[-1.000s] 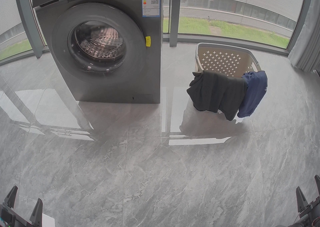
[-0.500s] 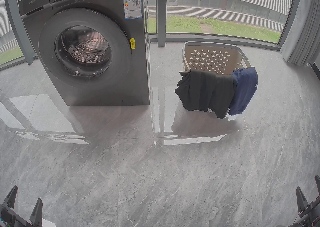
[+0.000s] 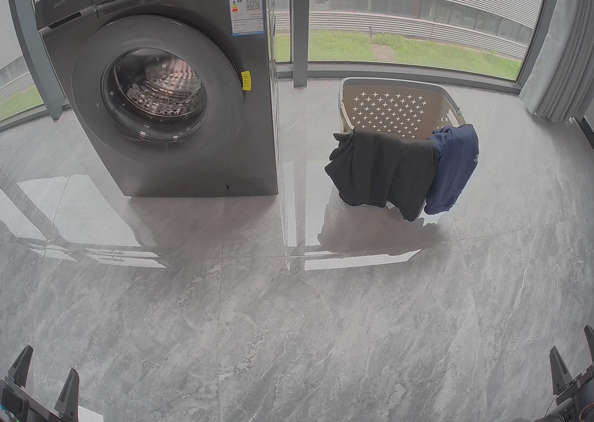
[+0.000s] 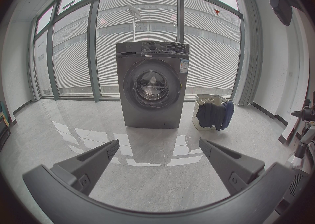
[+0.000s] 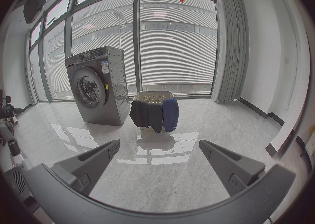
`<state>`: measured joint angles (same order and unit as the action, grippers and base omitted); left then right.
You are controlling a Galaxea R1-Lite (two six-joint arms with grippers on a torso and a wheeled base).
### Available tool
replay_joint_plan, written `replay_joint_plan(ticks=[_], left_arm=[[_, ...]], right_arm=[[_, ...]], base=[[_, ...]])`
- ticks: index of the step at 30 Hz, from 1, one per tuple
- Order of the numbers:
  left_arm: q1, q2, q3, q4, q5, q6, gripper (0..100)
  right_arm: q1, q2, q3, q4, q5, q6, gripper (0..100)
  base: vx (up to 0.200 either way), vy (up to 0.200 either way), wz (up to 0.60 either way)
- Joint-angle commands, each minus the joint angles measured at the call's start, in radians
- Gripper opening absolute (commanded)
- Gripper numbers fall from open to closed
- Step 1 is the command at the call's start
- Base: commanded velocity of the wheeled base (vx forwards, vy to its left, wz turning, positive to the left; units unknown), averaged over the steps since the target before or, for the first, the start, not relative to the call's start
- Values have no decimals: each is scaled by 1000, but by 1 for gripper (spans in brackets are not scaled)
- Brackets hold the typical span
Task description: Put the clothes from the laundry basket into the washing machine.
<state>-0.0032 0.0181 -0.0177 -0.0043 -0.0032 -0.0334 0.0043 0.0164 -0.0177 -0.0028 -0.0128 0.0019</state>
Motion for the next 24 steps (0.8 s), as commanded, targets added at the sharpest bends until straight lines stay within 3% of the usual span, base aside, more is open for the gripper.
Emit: replay_joint_plan(ticks=[1, 14, 24], left_arm=[[0, -18, 18, 0, 0, 0, 100], [0, -18, 18, 0, 0, -2, 100], [0, -18, 18, 0, 0, -3, 100]], right_arm=[[0, -10, 18, 0, 0, 0, 100], [0, -10, 18, 0, 0, 0, 100], [0, -10, 18, 0, -1, 0, 100]], base=[[0, -200, 0], [0, -15, 0], [200, 0, 0]])
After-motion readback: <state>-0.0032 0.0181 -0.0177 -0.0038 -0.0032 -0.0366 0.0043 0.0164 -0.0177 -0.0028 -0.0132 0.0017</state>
